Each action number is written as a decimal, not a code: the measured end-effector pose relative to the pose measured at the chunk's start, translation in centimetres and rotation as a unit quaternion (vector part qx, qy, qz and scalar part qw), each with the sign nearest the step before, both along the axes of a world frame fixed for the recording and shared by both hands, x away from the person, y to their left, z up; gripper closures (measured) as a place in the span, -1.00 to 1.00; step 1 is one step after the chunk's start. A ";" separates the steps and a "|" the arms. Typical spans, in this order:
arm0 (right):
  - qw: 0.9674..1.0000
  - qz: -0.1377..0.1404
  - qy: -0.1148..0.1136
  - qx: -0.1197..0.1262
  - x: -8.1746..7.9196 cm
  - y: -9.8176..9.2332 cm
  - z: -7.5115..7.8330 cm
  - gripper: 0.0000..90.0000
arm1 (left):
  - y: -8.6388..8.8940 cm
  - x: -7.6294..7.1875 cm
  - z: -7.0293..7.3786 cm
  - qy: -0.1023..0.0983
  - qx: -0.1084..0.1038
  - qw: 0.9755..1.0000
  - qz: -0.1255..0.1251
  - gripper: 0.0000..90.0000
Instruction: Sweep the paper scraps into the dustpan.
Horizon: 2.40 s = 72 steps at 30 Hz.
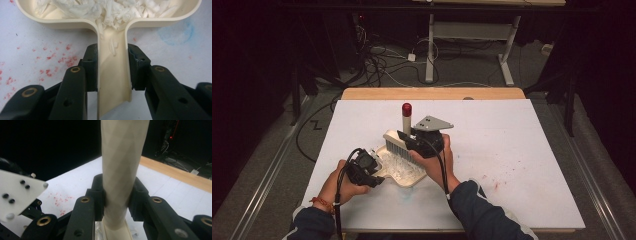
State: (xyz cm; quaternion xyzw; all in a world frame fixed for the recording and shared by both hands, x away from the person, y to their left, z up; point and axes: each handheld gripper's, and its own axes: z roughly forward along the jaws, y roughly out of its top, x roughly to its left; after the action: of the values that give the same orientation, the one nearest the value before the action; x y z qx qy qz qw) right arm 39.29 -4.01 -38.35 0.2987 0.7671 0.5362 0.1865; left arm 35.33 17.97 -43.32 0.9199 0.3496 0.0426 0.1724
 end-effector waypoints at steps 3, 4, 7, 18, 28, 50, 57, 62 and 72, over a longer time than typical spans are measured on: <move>1.000 -0.006 -0.007 0.003 0.1 -0.8 0.7 0.58 | 0.0 0.0 -0.1 0.000 0.000 1.000 0.002 0.39; 1.000 -0.008 -0.007 0.004 0.2 -1.1 0.9 0.58 | 0.0 0.0 -0.1 0.000 -0.001 1.000 0.002 0.39; 1.000 -0.020 -0.005 0.015 0.6 -2.1 1.2 0.58 | 0.0 0.0 -0.1 0.000 -0.001 1.000 0.003 0.39; 0.997 -0.070 -0.023 -0.029 1.5 -5.0 0.6 0.58 | 0.0 -0.1 -0.1 0.001 -0.004 1.000 0.007 0.39; 0.993 -0.087 -0.044 -0.065 2.7 -4.7 -1.9 0.58 | -0.1 0.0 -0.2 0.003 -0.004 1.000 0.008 0.39; 0.999 0.041 -0.021 -0.023 -1.2 -2.7 -0.5 0.58 | -0.4 0.0 -0.6 0.002 0.004 1.000 0.004 0.39; 1.000 0.016 -0.021 -0.010 -0.8 -4.3 0.3 0.58 | -0.4 0.0 -0.7 0.003 0.005 1.000 0.004 0.39; 1.000 0.002 -0.019 -0.021 -0.7 -6.0 0.5 0.58 | -0.5 0.0 -0.8 0.003 0.006 1.000 0.005 0.39; 0.998 0.004 0.004 -0.065 -2.2 -9.3 0.2 0.58 | -0.5 0.0 -1.1 0.007 0.005 1.000 0.010 0.39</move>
State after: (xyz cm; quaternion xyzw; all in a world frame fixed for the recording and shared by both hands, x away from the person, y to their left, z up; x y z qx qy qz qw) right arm 37.12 -13.33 -38.19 0.2848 0.8022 0.4851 0.2001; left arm 35.32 17.50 -44.37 0.9174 0.3599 0.0397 0.1653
